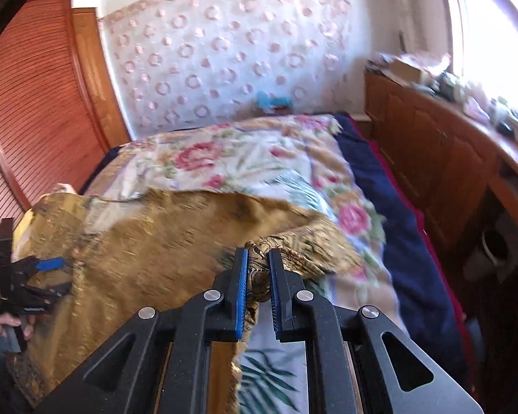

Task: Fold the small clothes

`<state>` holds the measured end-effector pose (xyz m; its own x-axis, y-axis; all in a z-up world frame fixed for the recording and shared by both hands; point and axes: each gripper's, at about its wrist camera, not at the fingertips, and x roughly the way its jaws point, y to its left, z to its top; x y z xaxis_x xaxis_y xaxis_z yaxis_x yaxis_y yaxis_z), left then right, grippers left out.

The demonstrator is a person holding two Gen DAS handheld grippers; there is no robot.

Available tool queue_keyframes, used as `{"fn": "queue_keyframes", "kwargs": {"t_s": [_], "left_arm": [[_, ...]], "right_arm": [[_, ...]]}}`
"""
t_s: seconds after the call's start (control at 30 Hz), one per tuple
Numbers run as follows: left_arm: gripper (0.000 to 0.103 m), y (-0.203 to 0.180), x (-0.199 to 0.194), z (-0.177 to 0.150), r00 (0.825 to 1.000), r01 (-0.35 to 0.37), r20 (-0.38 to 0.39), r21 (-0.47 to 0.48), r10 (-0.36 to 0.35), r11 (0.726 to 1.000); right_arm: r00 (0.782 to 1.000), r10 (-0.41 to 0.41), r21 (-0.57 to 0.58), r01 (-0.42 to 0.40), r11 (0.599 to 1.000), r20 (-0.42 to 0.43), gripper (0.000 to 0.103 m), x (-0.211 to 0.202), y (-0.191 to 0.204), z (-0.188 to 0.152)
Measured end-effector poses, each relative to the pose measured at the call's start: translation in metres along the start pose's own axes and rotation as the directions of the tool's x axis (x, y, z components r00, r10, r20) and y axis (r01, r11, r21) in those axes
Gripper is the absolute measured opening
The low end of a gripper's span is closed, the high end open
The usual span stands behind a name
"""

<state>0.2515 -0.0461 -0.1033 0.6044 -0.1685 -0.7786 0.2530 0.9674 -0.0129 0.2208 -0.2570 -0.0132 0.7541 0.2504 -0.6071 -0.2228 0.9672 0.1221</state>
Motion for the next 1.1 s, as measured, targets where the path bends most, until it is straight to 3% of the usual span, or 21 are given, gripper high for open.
{"fn": "queue_keyframes", "kwargs": {"t_s": [0.13,0.27,0.4,0.53,0.67,0.73,0.77,0.8,0.93,0.97,1.03,1.07,1.1], "left_arm": [[0.084,0.0,0.0,0.0,1.0,0.0,0.0,0.0,0.0,1.0],[0.084,0.0,0.0,0.0,1.0,0.0,0.0,0.0,0.0,1.0],[0.084,0.0,0.0,0.0,1.0,-0.001,0.0,0.001,0.001,1.0],[0.084,-0.001,0.0,-0.001,1.0,-0.002,0.001,0.001,0.002,1.0],[0.084,-0.001,-0.001,-0.001,1.0,0.0,0.003,-0.001,0.0,1.0],[0.072,-0.002,-0.003,-0.002,1.0,0.005,0.017,0.0,-0.005,1.0],[0.049,-0.001,-0.006,-0.003,1.0,0.012,0.029,-0.005,-0.012,1.0],[0.038,0.0,-0.009,-0.003,0.999,0.034,0.03,-0.02,-0.034,0.999],[0.038,-0.001,-0.016,0.001,0.997,0.075,0.031,-0.026,-0.074,0.997],[0.043,-0.001,-0.019,0.004,0.996,0.084,0.036,-0.019,-0.084,0.996],[0.063,-0.001,-0.027,0.008,0.993,0.099,0.06,-0.017,-0.097,0.995],[0.084,-0.001,-0.033,0.01,0.993,0.087,0.085,-0.015,-0.085,0.996],[0.089,-0.001,-0.04,0.013,0.991,0.064,0.118,-0.011,-0.062,0.998]], "right_arm": [[0.998,0.06,-0.062,-0.06,0.996,-0.001,0.012,0.007,0.034,0.001],[0.99,0.127,-0.075,-0.131,0.989,-0.053,0.012,0.025,0.056,-0.012],[0.986,0.129,-0.08,-0.138,0.987,-0.104,0.019,0.04,0.065,-0.027],[0.986,0.102,-0.06,-0.111,0.992,-0.129,0.035,0.044,0.061,-0.031],[0.989,0.065,-0.036,-0.07,0.997,-0.13,0.038,0.034,0.047,-0.032],[0.99,0.049,-0.028,-0.053,0.998,-0.13,0.04,0.027,0.045,-0.029],[0.991,0.043,-0.023,-0.046,0.999,-0.129,0.041,0.026,0.046,-0.029],[0.991,0.034,-0.018,-0.037,0.999,-0.127,0.044,0.025,0.043,-0.029],[0.994,0.023,-0.001,-0.023,1.0,-0.108,0.049,0.022,0.04,-0.025],[0.994,0.023,0.004,-0.023,1.0,-0.106,0.05,0.022,0.04,-0.025],[0.995,0.02,0.011,-0.019,1.0,-0.101,0.051,0.026,0.04,-0.021],[0.995,0.019,0.012,-0.018,1.0,-0.097,0.051,0.028,0.041,-0.021],[0.995,0.018,0.016,-0.017,1.0,-0.096,0.051,0.032,0.041,-0.018]]}}
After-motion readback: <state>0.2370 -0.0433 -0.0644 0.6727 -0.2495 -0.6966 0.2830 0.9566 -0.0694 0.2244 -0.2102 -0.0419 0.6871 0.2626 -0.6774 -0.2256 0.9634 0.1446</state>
